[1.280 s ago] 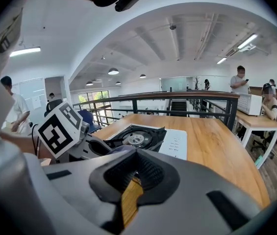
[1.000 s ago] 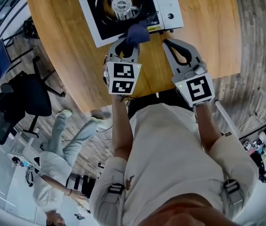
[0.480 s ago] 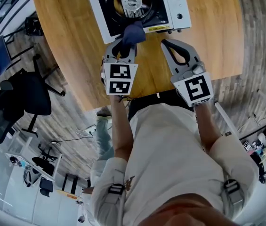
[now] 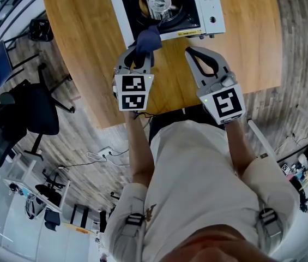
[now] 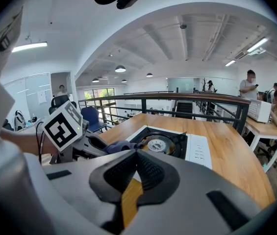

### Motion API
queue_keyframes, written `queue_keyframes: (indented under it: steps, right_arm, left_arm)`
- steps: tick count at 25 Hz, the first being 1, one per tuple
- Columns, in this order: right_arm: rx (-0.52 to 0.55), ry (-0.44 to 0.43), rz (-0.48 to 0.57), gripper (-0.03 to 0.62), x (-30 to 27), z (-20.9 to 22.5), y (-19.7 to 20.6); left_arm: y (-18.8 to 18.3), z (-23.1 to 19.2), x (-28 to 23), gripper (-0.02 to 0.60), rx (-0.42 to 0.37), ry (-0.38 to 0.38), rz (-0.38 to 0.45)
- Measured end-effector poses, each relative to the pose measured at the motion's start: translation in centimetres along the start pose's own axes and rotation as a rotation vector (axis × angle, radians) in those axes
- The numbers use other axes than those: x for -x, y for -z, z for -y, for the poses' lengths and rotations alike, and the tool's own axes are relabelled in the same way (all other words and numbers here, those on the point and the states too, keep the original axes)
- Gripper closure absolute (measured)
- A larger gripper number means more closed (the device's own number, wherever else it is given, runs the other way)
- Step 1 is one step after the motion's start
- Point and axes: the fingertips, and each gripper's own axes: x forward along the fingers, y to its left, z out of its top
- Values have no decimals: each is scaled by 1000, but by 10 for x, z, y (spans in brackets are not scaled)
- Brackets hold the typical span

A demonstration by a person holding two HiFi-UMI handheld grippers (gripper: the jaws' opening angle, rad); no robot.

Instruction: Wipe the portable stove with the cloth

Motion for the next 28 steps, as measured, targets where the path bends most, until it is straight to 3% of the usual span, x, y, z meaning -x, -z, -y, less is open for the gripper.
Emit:
queue_keyframes:
  steps: [13,22,28]
  right_arm:
    - [22,-45,11,574,-8,-18,-11]
    - [48,-160,44,574,-9,-13,-13]
    - [70,-226,74,574,-4,-6,-18]
  left_arm:
    - [13,-26,19,482,66,-78,4]
    - [12,-27,44,482,101,-210,-13]
    - [-5,-21,66,482,107,-285,18]
